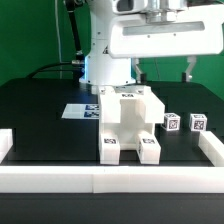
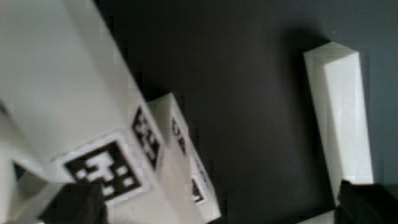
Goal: Assemble chair
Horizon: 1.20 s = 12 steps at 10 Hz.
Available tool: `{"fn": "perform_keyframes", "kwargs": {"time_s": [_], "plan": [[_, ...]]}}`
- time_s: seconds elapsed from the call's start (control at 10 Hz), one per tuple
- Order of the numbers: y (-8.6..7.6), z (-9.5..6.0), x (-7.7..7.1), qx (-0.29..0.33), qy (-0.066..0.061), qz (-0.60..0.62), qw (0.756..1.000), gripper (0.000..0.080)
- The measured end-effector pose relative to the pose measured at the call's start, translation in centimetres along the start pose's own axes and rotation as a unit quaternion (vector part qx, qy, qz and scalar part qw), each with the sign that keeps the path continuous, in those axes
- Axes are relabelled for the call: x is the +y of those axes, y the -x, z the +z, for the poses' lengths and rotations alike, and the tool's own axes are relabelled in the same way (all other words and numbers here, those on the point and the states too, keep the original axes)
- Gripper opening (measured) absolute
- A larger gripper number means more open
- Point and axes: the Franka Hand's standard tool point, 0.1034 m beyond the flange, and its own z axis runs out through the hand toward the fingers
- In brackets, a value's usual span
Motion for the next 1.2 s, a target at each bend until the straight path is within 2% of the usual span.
{"fn": "perform_keyframes", "kwargs": {"time_s": [0.1, 0.6, 0.8, 0.9, 1.1, 1.2], "plan": [[0.5, 0.1, -0.7, -0.001, -0.001, -0.005, 1.0, 0.0649], [0.7, 0.1, -0.8, -0.002, 0.0, -0.01, 1.0, 0.0649], [1.8, -0.3, -1.6, -0.007, -0.009, -0.023, 1.0, 0.0649], [2.9, -0.3, -2.1, -0.013, -0.011, -0.008, 1.0, 0.0649], [5.2, 0.9, -3.2, -0.011, -0.011, -0.004, 1.0, 0.0649], [5.7, 1.5, -3.4, -0.009, -0.009, -0.004, 1.0, 0.0649]]}}
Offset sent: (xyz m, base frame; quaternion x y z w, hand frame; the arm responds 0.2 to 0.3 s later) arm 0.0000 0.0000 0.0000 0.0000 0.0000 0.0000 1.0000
